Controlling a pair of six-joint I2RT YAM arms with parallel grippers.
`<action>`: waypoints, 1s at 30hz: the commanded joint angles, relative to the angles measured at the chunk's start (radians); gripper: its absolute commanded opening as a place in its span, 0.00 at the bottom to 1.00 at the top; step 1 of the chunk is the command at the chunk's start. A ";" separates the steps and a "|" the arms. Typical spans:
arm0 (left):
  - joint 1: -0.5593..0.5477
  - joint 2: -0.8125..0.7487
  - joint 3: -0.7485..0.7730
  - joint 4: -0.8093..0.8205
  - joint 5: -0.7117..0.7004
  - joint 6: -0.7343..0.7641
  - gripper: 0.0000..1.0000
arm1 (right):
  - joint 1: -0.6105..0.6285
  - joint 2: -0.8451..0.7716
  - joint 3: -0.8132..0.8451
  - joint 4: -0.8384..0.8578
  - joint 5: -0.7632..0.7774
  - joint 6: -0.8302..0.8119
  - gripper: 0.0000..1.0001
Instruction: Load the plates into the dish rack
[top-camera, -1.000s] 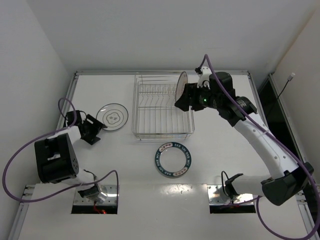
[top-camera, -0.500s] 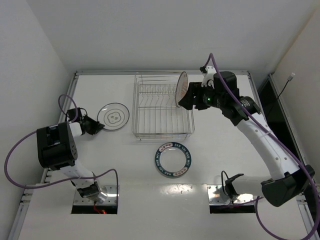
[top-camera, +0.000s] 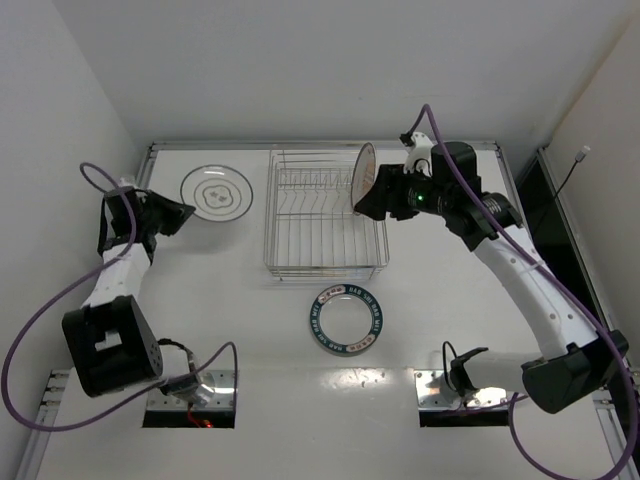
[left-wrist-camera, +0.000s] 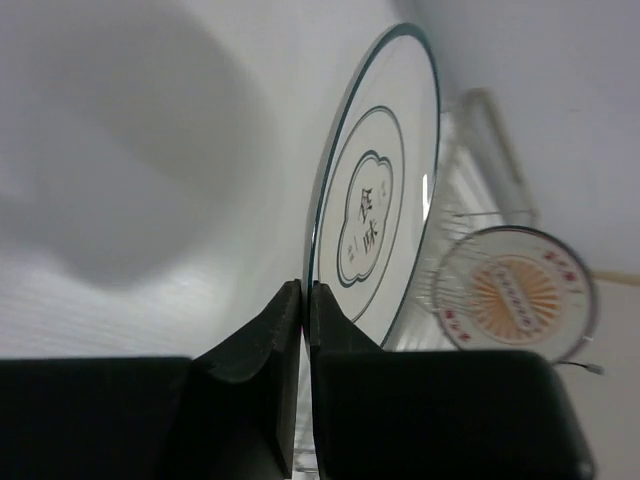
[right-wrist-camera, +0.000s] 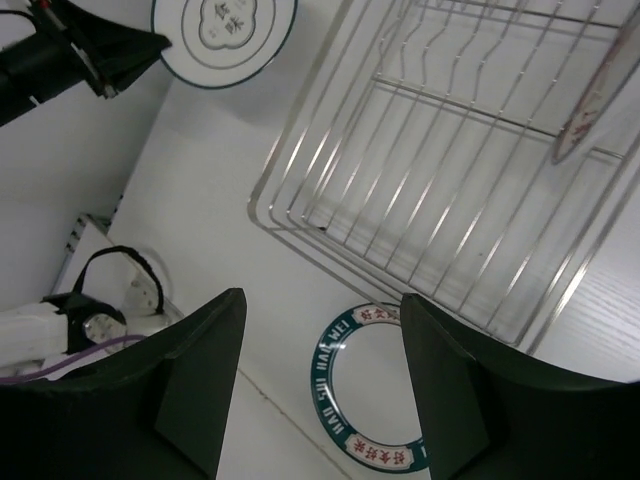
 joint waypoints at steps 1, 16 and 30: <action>0.000 -0.116 0.050 0.123 0.143 -0.118 0.00 | -0.017 -0.004 -0.026 0.120 -0.185 0.032 0.60; -0.480 -0.138 0.071 0.470 0.204 -0.387 0.00 | -0.066 0.085 -0.254 0.766 -0.427 0.393 0.75; -0.579 -0.044 0.218 0.181 0.204 -0.194 0.59 | -0.134 0.127 -0.096 0.504 -0.168 0.292 0.00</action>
